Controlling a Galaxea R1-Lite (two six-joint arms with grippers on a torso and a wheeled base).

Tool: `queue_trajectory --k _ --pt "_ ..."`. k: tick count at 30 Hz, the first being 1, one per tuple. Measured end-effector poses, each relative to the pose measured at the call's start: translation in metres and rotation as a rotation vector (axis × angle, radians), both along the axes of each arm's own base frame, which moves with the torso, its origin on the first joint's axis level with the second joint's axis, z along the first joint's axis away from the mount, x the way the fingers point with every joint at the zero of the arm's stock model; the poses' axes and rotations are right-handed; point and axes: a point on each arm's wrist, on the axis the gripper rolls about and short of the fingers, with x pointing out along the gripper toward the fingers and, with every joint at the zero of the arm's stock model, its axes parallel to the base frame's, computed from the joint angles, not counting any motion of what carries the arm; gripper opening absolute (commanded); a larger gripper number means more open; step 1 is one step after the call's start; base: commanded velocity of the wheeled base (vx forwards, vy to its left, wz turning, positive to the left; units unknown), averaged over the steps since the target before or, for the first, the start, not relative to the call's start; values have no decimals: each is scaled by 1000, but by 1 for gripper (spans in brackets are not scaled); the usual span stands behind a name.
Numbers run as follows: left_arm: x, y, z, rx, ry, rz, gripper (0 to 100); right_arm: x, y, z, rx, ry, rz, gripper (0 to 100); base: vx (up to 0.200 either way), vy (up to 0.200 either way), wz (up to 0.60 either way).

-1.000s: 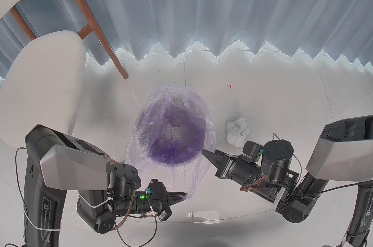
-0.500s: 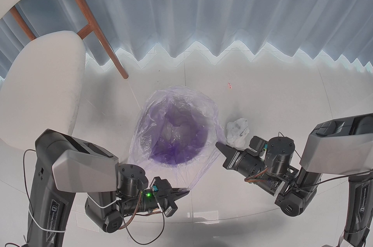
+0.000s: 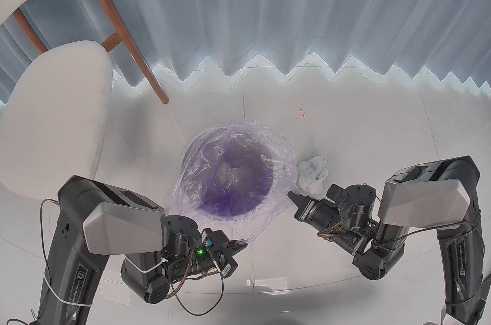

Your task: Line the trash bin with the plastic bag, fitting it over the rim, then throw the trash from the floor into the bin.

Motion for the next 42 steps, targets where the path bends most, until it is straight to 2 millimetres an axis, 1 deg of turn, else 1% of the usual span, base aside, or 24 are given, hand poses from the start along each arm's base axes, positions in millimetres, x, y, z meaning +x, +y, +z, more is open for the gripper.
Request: queue_trajectory --k 8,17,22,30,38,39,41,42 --pt "8 -2 -7 -6 -4 30 0 19 -6 -18 40 16 -40 0 0 0 0" --pt "28 0 -5 -33 -50 109 0 30 -9 -21 102 17 -69 0 0 0 0" --pt "34 4 -6 -32 -61 150 0 37 -13 -20 132 8 -86 0 0 0 0" --pt "34 4 -6 -30 -62 161 0 40 -14 -23 143 9 -95 0 0 0 0" --pt "26 3 -12 -28 -16 156 0 40 -14 -29 137 20 -95 0 0 0 0" --pt "26 3 -13 -27 -12 155 0 40 -14 -29 137 20 -96 100 0 0 0" --pt "24 3 -14 -22 -3 157 0 41 -15 -29 137 17 -102 100 0 0 0" --pt "24 3 -15 -22 -1 156 100 40 -15 -29 137 19 -103 100 0 0 0"
